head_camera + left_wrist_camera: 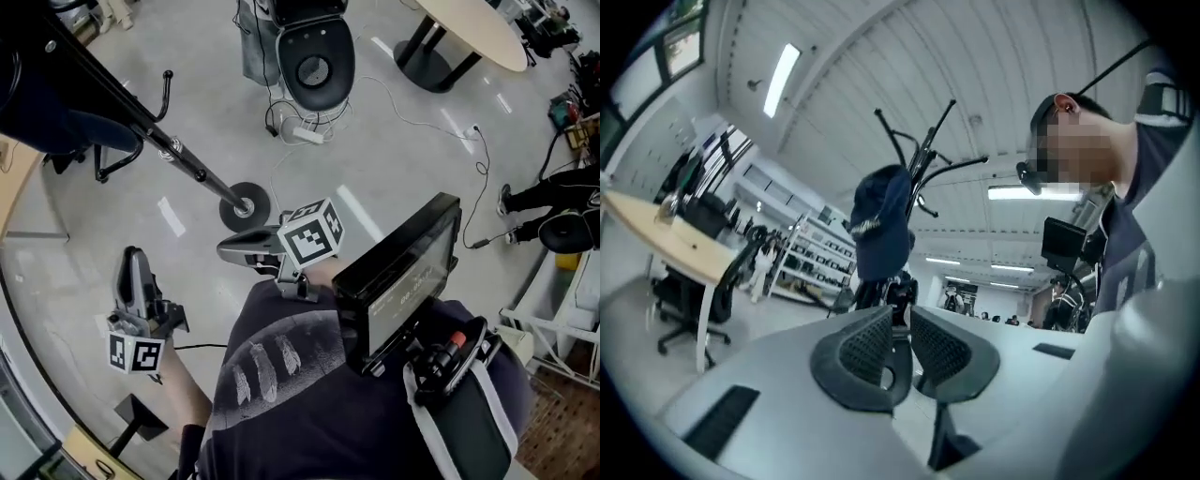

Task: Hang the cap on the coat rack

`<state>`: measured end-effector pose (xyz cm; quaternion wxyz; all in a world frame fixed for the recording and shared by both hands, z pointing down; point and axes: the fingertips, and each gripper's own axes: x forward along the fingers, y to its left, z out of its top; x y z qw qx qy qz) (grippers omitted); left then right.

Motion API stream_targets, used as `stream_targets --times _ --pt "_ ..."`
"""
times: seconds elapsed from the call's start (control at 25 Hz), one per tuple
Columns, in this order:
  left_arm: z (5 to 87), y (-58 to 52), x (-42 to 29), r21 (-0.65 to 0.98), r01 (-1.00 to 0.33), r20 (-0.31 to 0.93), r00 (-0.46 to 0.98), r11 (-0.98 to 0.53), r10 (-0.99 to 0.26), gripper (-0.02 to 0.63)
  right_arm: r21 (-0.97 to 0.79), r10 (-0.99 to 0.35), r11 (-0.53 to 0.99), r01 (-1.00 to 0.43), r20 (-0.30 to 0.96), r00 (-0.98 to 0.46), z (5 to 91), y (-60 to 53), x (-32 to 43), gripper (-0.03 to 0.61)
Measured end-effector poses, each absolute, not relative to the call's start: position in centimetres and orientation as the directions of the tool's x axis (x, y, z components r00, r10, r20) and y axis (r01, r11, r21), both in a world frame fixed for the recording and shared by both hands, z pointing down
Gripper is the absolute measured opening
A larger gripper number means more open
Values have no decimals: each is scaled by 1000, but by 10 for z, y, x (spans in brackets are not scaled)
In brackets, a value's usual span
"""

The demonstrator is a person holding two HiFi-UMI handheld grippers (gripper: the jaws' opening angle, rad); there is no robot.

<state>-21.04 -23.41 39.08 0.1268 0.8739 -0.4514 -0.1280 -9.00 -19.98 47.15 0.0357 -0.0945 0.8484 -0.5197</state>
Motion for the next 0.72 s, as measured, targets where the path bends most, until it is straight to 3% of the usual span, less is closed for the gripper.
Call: stream_targets --times 0.2,0.56,0.72 --pt "434 -203 -178 385 -726 1 618 -570 -786 66 -887 -165 451 -100 27 -986 469 -199 -94 5" --pt "374 -225 -145 272 -713 -114 642 -646 -758 64 -782 -106 623 -16 -65 -992 438 -200 -75 5" --pt "372 -213 -155 277 -723 -126 626 -633 -770 64 -652 -51 758 -15 -37 -998 421 -203 -91 5"
